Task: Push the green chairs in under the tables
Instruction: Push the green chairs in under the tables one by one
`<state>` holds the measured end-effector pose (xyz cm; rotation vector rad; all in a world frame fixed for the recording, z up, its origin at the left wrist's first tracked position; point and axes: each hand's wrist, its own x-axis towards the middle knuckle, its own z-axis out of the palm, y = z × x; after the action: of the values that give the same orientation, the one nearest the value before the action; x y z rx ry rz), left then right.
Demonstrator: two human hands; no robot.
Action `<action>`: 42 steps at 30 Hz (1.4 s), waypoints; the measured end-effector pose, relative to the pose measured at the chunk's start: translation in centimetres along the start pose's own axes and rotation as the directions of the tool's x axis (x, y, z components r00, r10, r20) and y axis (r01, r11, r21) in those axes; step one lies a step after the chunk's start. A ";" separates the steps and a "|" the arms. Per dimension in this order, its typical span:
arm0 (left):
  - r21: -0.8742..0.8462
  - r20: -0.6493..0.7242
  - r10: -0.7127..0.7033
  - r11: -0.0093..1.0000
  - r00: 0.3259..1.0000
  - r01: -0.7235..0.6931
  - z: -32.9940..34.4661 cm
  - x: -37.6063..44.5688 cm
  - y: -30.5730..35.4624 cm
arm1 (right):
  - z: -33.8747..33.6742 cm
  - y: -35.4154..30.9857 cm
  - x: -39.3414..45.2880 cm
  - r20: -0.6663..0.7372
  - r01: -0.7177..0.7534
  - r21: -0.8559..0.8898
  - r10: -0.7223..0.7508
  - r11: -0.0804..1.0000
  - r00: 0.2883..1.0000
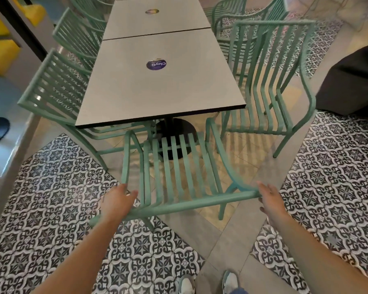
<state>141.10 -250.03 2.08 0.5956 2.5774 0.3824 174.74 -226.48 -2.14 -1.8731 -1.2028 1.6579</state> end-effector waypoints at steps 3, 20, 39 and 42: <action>0.186 0.020 0.222 0.957 0.975 -0.221 1.9 -0.8 6.5 | -3.6 -1.1 0.9 -0.001 0.127 -0.297 -0.134 0.946 0.991; 0.328 0.386 0.683 0.527 0.620 -0.784 18.9 -5.2 50.4 | -30.5 -14.0 15.9 0.213 0.477 -0.726 -0.497 0.496 0.841; 0.378 0.386 0.753 0.398 0.533 -0.836 26.8 13.7 91.7 | -43.8 -39.4 48.7 0.238 0.511 -0.777 -0.581 0.367 0.778; 0.383 0.361 0.754 0.417 0.549 -0.825 27.9 17.4 98.0 | -45.9 -42.9 55.2 0.244 0.518 -0.769 -0.578 0.374 0.779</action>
<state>174.52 -152.33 7.20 2.0111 2.0479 -0.1076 199.61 -147.11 6.39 -1.5444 -2.5171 0.6412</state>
